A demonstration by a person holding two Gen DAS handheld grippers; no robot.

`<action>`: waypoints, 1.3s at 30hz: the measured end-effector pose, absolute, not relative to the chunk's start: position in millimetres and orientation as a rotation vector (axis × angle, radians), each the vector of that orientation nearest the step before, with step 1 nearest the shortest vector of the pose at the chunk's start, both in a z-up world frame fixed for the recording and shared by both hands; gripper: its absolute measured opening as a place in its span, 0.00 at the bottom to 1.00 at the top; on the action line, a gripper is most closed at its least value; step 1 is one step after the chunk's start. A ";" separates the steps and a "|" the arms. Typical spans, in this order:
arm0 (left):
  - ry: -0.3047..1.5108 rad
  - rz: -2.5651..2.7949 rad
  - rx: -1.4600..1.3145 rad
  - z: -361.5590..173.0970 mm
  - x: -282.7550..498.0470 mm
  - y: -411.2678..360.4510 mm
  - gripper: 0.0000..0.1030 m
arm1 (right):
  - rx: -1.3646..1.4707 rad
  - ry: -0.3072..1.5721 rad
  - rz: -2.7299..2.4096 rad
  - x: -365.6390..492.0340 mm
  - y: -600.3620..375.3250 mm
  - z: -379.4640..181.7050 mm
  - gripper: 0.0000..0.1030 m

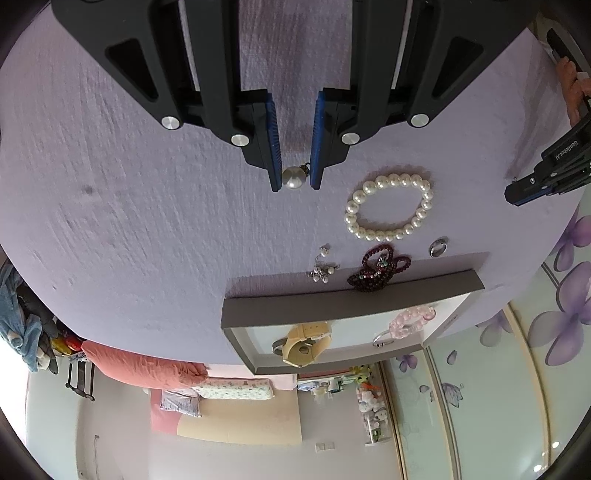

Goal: Organize jewelry

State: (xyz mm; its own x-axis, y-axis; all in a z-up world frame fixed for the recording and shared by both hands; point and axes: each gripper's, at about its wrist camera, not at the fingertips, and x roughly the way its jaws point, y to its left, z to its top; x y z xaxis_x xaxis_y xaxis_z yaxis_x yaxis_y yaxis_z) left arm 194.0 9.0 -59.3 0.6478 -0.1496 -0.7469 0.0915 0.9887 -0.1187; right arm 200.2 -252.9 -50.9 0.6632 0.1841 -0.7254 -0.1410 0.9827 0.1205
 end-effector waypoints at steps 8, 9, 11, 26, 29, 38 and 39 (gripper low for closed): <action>0.739 -0.150 -0.081 -35.7 191.0 3.8 0.13 | 0.056 0.698 0.188 196.8 -251.3 -24.4 0.16; 0.716 -0.154 -0.084 -31.4 190.5 3.0 0.13 | 0.057 0.675 0.185 196.7 -251.3 -20.2 0.16; 0.681 -0.158 -0.087 -24.1 190.0 2.0 0.13 | 0.061 0.644 0.183 196.7 -251.6 -14.2 0.16; 0.386 -0.088 -0.081 37.4 219.7 2.6 0.13 | 0.082 0.326 0.201 224.3 -240.7 50.2 0.16; 0.343 -0.087 -0.072 45.2 234.4 -1.5 0.13 | 0.086 0.286 0.208 240.7 -235.8 58.0 0.16; 0.325 -0.087 -0.067 41.6 300.1 -13.3 0.13 | 0.085 0.296 0.203 296.3 -223.8 47.7 0.16; 0.326 -0.082 -0.066 40.5 310.3 -13.9 0.13 | 0.080 0.297 0.199 302.9 -222.3 46.4 0.16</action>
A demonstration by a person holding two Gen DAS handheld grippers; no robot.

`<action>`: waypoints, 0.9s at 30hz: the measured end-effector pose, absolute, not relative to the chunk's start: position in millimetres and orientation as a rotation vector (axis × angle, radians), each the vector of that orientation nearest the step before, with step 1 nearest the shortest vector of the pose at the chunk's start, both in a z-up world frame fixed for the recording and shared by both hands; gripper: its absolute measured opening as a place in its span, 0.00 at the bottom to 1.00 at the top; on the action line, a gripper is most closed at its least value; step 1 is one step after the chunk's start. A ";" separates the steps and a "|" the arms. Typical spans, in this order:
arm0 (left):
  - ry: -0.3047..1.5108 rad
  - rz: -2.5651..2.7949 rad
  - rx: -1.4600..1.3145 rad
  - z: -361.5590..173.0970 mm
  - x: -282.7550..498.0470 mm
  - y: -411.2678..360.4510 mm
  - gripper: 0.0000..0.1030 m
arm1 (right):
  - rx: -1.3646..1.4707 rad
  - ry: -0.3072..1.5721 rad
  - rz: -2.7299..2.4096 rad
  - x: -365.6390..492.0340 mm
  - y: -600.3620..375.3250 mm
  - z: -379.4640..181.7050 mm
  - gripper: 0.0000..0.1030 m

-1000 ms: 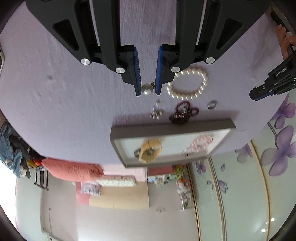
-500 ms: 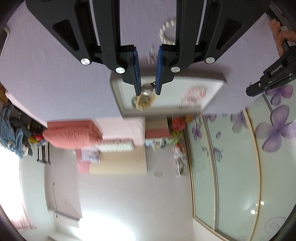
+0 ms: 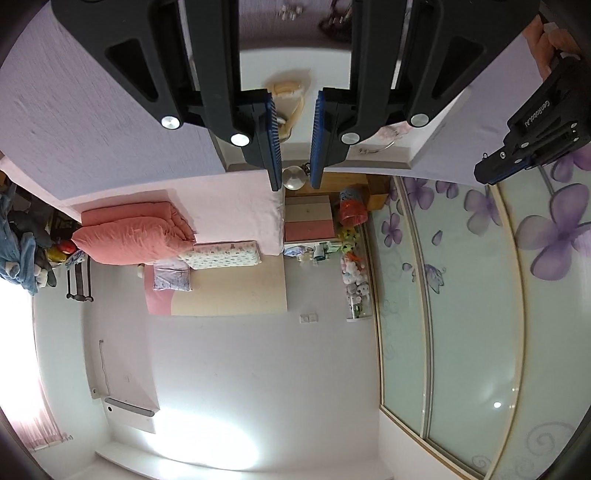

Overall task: Organize jewelry
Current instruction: 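Carry the pearl earring into the tray and open the right tool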

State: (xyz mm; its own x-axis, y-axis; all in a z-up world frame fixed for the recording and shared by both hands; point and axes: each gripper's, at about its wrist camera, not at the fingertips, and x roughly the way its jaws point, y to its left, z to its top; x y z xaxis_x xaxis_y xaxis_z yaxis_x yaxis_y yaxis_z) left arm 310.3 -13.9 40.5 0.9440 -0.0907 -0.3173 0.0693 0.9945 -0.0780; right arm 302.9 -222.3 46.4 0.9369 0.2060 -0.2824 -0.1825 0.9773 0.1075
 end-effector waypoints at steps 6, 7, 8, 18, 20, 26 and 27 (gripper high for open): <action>0.376 -0.071 -0.086 24.3 358.3 -19.4 0.13 | 0.065 0.349 0.192 352.8 -215.5 32.8 0.16; 0.385 -0.071 -0.084 21.6 365.1 -19.8 0.13 | 0.065 0.366 0.187 358.8 -214.2 29.7 0.16; 0.391 -0.069 -0.084 19.1 370.8 -20.9 0.13 | 0.071 0.390 0.184 366.8 -213.6 26.3 0.16; 0.478 -0.078 -0.101 -6.6 417.4 -21.7 0.13 | 0.098 0.591 0.194 412.7 -198.4 -3.3 0.16; 0.488 -0.081 -0.097 -9.4 422.8 -21.3 0.13 | 0.100 0.607 0.191 417.8 -193.9 -4.6 0.16; 0.505 -0.095 -0.092 -16.7 423.7 -22.4 0.14 | 0.132 0.648 0.216 425.0 -197.2 -7.3 0.29; 0.505 -0.096 -0.093 -16.3 424.1 -22.5 0.15 | 0.138 0.644 0.216 423.7 -198.9 -7.0 0.36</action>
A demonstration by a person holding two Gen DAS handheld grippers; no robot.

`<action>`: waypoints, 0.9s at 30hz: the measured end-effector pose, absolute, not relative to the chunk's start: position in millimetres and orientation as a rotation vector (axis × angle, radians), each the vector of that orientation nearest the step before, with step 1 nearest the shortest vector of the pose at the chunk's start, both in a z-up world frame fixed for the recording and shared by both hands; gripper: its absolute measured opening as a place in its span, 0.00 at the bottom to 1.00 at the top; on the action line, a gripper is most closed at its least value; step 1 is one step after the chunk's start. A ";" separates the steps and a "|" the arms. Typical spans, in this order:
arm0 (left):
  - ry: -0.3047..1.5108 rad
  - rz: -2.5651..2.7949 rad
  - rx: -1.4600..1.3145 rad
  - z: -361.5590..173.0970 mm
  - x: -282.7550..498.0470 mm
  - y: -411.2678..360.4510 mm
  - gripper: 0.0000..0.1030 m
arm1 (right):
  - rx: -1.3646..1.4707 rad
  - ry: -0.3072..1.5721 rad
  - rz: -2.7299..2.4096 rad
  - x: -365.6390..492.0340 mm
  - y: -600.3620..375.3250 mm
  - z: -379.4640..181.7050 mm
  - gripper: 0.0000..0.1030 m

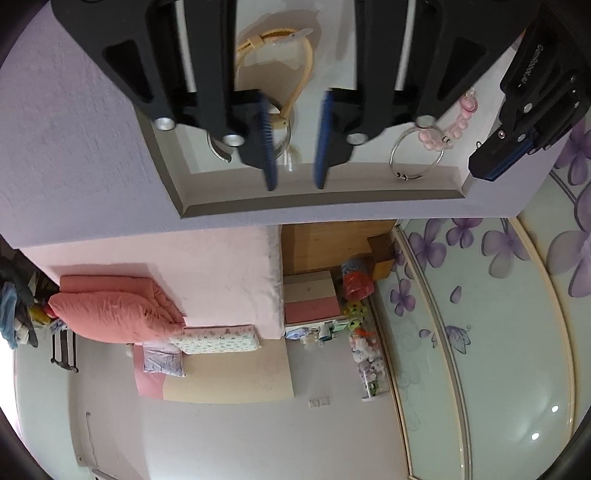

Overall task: Organize jewelry
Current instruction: 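Carry the pearl earring into the tray and open the right tool, then withdraw the right tool and grasp the pearl bracelet with it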

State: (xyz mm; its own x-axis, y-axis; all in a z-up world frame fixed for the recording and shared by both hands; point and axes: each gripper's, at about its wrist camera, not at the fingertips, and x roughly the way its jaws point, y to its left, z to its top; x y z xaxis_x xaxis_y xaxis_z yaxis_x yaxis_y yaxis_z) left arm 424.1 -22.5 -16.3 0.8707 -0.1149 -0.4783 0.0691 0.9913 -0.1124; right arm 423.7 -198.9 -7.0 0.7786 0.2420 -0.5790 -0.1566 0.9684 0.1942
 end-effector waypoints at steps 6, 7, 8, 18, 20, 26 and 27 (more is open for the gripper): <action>0.511 -0.086 -0.104 -18.0 426.9 -18.4 0.20 | 0.159 0.618 0.201 417.5 -209.9 -5.3 0.38; 0.511 -0.085 -0.107 -18.2 426.8 -17.3 0.20 | 0.156 0.615 0.199 418.6 -209.2 -5.3 0.38; 0.512 -0.086 -0.110 -18.6 426.3 -16.6 0.22 | 0.154 0.611 0.195 418.4 -209.7 -5.0 0.38; 0.500 -0.080 -0.118 -18.3 419.2 -11.7 0.28 | 0.145 0.603 0.192 416.2 -209.2 -4.8 0.41; 0.494 -0.076 -0.118 -18.1 416.0 -9.9 0.30 | 0.143 0.596 0.188 415.5 -209.2 -4.9 0.42; 0.487 -0.064 -0.126 -15.5 403.6 -6.0 0.36 | 0.131 0.576 0.179 405.3 -206.3 -0.7 0.50; 0.484 -0.062 -0.127 -14.3 400.9 -5.7 0.39 | 0.129 0.564 0.175 400.9 -206.6 0.9 0.55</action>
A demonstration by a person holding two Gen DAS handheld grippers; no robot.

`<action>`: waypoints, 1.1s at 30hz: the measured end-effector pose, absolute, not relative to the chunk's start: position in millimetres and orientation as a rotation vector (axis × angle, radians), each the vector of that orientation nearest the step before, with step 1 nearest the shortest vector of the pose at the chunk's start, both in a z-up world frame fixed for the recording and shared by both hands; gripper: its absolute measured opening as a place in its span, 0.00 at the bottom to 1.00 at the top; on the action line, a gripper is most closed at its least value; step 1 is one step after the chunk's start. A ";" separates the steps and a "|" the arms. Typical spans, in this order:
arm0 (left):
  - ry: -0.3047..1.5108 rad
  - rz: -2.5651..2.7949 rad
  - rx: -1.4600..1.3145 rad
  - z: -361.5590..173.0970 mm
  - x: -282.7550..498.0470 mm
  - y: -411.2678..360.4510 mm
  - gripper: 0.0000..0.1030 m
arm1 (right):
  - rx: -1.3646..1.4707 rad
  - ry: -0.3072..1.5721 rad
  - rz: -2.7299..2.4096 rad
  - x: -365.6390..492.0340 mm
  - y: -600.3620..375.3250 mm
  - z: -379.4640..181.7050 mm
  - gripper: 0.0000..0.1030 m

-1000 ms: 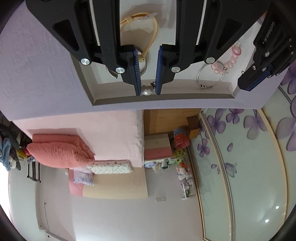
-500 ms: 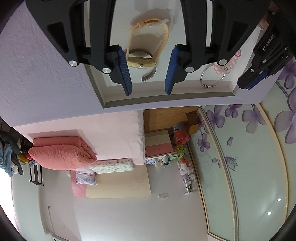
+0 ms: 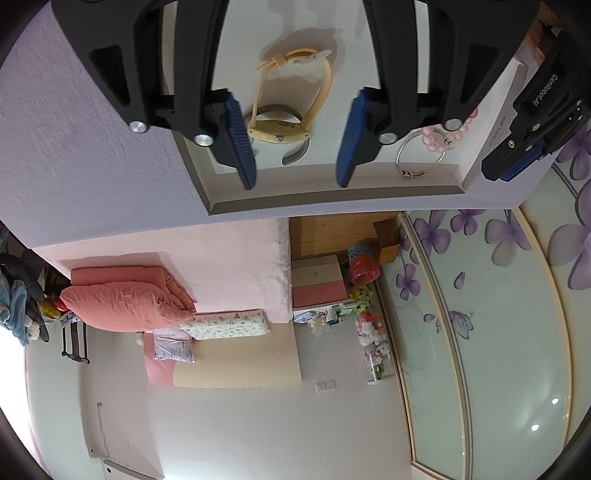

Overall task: Organize jewelry
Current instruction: 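Withdraw the right tool and grasp the pearl bracelet with it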

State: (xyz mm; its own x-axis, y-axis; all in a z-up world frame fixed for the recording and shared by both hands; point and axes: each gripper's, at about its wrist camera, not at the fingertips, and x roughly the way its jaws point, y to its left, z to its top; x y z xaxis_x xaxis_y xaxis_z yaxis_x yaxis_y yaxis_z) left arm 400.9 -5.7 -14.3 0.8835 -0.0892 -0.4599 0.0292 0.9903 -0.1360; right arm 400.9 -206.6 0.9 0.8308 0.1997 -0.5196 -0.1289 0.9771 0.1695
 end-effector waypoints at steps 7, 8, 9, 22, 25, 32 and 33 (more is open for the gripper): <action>0.454 -0.047 -0.128 -8.4 367.3 3.0 0.63 | 0.138 0.530 0.169 367.7 -211.7 4.9 0.78; 0.447 -0.041 -0.131 -6.9 359.8 5.4 0.67 | 0.143 0.525 0.172 362.5 -213.5 4.9 0.83; 0.441 -0.037 -0.134 -6.4 354.3 7.4 0.72 | 0.148 0.521 0.174 357.0 -215.2 5.0 0.86; 0.434 -0.037 -0.155 -6.2 291.2 25.4 0.96 | 0.160 0.475 0.186 295.9 -229.0 5.7 0.98; 0.443 -0.041 -0.168 -6.5 279.9 30.0 0.96 | 0.166 0.491 0.193 284.8 -230.6 1.5 0.98; 0.450 -0.042 -0.161 -11.6 239.7 38.2 0.96 | 0.157 0.544 0.213 257.9 -233.0 -12.4 0.98; 0.450 -0.042 -0.159 -11.8 235.4 38.8 0.96 | 0.153 0.551 0.215 254.3 -233.2 -14.2 0.98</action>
State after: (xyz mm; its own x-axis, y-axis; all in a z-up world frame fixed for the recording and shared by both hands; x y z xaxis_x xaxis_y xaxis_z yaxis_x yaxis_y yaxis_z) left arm 235.4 38.8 -11.8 0.8996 -0.0757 -0.4300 0.0055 0.9867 -0.1623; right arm 254.3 -233.2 -14.2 0.8304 0.2427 -0.5015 -0.1610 0.9662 0.2012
